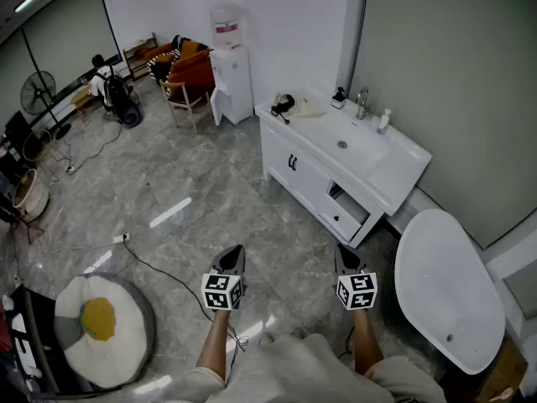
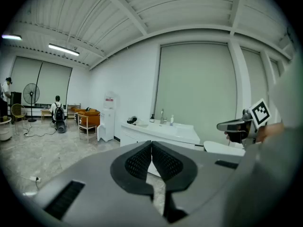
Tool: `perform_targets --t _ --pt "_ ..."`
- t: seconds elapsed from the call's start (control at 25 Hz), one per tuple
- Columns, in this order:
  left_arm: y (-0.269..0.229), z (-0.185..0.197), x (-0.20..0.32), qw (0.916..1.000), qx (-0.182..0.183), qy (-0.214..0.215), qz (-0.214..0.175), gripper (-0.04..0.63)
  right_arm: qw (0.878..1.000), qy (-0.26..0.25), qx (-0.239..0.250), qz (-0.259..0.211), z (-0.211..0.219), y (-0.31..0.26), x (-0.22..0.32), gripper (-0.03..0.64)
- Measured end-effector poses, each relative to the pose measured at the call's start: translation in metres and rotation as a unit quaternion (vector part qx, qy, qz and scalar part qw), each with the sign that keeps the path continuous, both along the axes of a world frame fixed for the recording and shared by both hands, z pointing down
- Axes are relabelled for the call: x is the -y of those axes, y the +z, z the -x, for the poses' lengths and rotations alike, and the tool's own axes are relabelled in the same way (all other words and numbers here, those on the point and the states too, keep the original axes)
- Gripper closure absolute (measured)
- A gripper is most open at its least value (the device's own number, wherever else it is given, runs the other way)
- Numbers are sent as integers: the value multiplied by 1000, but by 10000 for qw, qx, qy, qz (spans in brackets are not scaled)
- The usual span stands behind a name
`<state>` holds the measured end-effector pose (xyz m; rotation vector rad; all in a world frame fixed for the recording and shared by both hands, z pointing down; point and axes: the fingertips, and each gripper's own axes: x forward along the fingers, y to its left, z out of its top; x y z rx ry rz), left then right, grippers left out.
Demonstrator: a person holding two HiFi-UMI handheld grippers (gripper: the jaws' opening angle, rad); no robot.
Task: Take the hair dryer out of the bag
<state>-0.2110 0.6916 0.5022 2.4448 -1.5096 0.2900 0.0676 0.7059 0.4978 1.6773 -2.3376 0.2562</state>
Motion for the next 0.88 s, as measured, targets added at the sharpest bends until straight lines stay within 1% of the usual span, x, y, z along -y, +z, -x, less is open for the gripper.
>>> perform_targets --t 0.24,0.52,0.72,0.76,0.84,0.88 --pt "-9 0 -1 9999 64 13 -114 584 10000 -1 -16 -44 1 -3 -1 617" --pt "-1 -3 -7 9999 134 -50 -73 584 10000 -41 -24 -4 -1 3 -6 617" --pt "-2 -17 -11 10000 54 5 -82 581 9999 -107 1 -122 -11 3 -5 617" --pt "-2 -19 -12 10000 36 13 -80 580 9997 -185 40 -159 -11 2 -6 587" --pt "-3 -27 -12 10000 23 26 -84 576 9991 -357 108 -197 -11 2 -6 480" --pt "-2 -32 -11 10000 22 40 -85 556 9988 -439 121 -204 -12 2 -5 442"
